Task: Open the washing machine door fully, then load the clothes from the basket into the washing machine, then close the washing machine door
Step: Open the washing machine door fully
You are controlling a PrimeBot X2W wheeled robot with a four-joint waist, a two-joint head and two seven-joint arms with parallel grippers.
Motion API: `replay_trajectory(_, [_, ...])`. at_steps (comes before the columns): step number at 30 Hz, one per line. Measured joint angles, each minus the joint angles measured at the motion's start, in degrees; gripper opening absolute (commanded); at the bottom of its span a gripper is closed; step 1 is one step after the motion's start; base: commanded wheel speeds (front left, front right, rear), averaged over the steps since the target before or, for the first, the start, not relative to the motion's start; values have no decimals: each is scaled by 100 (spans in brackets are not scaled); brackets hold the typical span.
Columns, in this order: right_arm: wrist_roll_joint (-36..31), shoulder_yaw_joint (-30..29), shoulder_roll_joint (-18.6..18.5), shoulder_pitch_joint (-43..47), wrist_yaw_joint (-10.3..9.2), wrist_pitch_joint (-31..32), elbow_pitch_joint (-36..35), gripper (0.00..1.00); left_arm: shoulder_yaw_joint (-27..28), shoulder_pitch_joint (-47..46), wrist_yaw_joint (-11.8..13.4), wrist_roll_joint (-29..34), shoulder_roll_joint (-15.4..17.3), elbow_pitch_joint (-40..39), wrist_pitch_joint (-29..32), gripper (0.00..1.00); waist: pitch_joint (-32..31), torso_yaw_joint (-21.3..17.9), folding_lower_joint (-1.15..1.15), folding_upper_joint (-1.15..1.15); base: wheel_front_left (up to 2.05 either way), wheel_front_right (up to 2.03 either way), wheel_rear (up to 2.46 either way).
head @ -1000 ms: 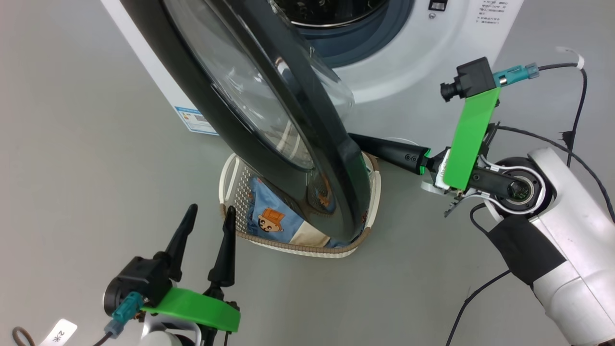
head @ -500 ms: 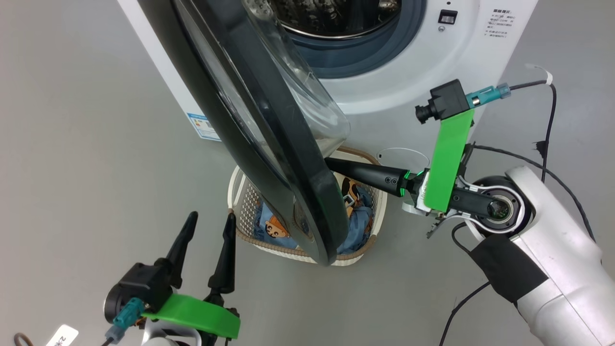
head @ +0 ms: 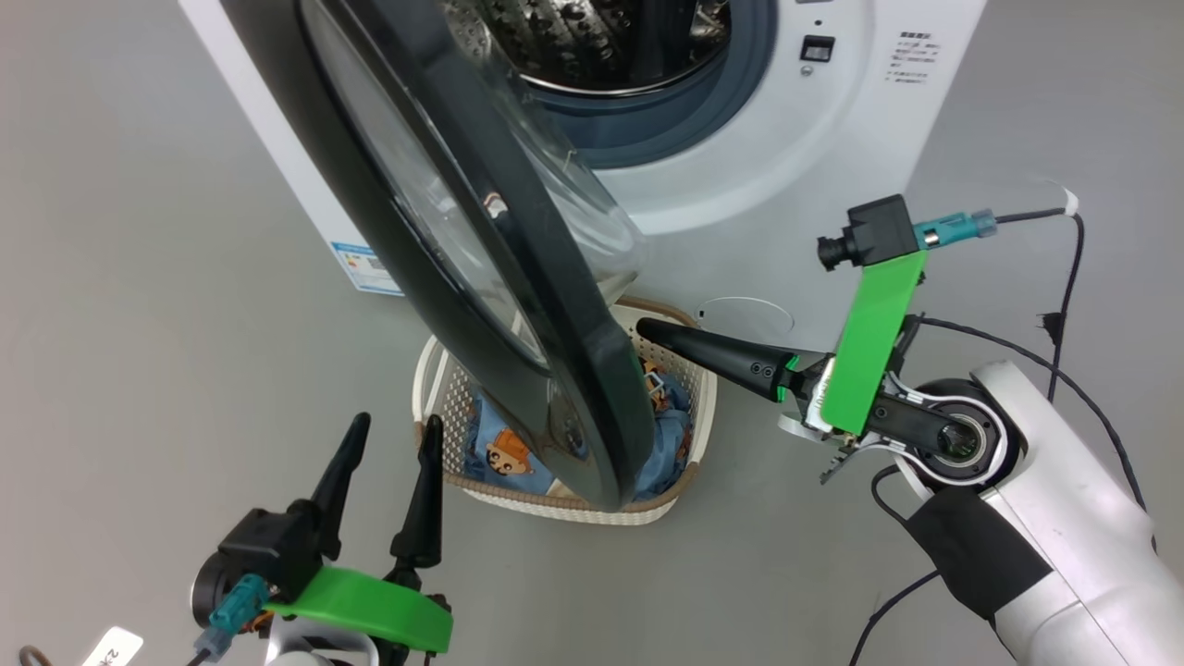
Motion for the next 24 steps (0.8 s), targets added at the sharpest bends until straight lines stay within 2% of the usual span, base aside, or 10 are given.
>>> replay_trajectory(1, [-1,-19,-11,26,0,-44,0,53,11,2,-30,2,0,8,0,100,-16,-27,0,0,0,0,0])
replay_trajectory(2, [-7,-37,-25,54,0,-80,-3,70,21,7,-31,11,0,13,0,100,-33,-55,0,0,0,0,0])
replay_trajectory(4, [-16,-55,-73,126,0,-187,-3,93,55,55,-31,19,0,15,0,100,-71,-111,0,0,0,0,0])
replay_trajectory(5, [-41,-63,-97,153,0,-245,-2,100,73,91,-32,29,0,22,0,100,-90,-140,0,0,0,0,0])
replay_trajectory(12, [-287,-69,-260,408,0,-740,36,100,234,194,-87,-4,4,37,0,100,-209,-354,0,0,0,0,0])
replay_trajectory(24, [-281,-93,-534,1022,0,-1485,71,100,580,369,-132,15,16,43,0,100,-356,-779,0,0,0,0,0])
